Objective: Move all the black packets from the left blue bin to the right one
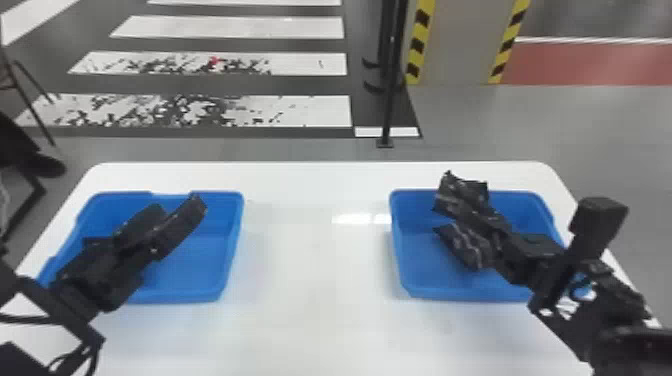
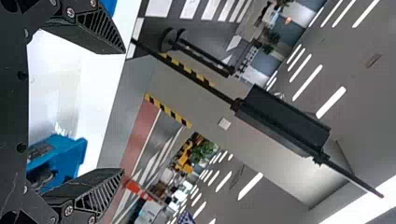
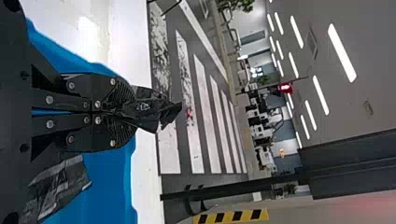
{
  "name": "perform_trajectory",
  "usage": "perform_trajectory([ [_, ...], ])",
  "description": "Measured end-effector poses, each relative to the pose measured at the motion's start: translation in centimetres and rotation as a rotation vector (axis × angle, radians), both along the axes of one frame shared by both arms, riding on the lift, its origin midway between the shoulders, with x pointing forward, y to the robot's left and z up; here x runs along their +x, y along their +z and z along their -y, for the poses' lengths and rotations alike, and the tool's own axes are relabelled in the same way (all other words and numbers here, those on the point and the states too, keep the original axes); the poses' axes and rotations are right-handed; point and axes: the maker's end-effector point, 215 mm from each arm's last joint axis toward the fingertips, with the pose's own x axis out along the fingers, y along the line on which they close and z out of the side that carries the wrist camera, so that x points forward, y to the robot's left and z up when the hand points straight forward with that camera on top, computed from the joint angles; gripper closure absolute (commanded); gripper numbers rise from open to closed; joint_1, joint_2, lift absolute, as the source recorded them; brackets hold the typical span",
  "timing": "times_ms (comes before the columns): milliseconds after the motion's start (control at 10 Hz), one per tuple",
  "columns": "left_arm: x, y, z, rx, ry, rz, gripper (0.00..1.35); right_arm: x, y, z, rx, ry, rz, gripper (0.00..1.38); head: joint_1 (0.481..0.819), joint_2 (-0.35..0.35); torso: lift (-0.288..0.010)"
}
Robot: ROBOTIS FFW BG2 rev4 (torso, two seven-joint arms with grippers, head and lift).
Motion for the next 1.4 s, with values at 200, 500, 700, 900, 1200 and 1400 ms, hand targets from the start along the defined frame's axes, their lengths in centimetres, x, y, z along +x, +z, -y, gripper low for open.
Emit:
perform_trajectory([
  [200, -1.1, -0.2, -3.8, 0.024, 0.084, 0.003, 0.15, 1.7, -2.4, 3.5, -0.072, -0.076, -0.036, 1.27, 0.695, 0.023, -0.138],
  [500, -1.9, -0.6, -6.6, 0.059, 0.141, -0.006, 0.15, 1.7, -2.7, 6.9, -0.133, -0.160, -0.012, 0.29, 0.695, 0.013, -0.138],
  [700, -2.0, -1.9, -9.3, 0.141, 0.198, -0.050, 0.15, -0.9, -1.3, 7.1, -0.143, -0.211, 0.043, 0.10, 0.695, 0.033, -0.138],
  [900, -2.2, -3.6, -12.8, 0.239, 0.269, -0.121, 0.15, -5.1, 1.4, 6.9, -0.144, -0.247, 0.134, 0.13, 0.695, 0.088, -0.138],
  [1200, -0.6, -4.1, -15.7, 0.310, 0.355, -0.179, 0.15, -10.9, 3.7, 4.9, -0.135, -0.229, 0.166, 0.13, 0.695, 0.154, -0.138],
  [1400, 1.7, -4.9, -17.1, 0.337, 0.372, -0.223, 0.15, -13.5, 3.8, 3.3, -0.094, -0.214, 0.145, 0.14, 0.695, 0.200, -0.138],
])
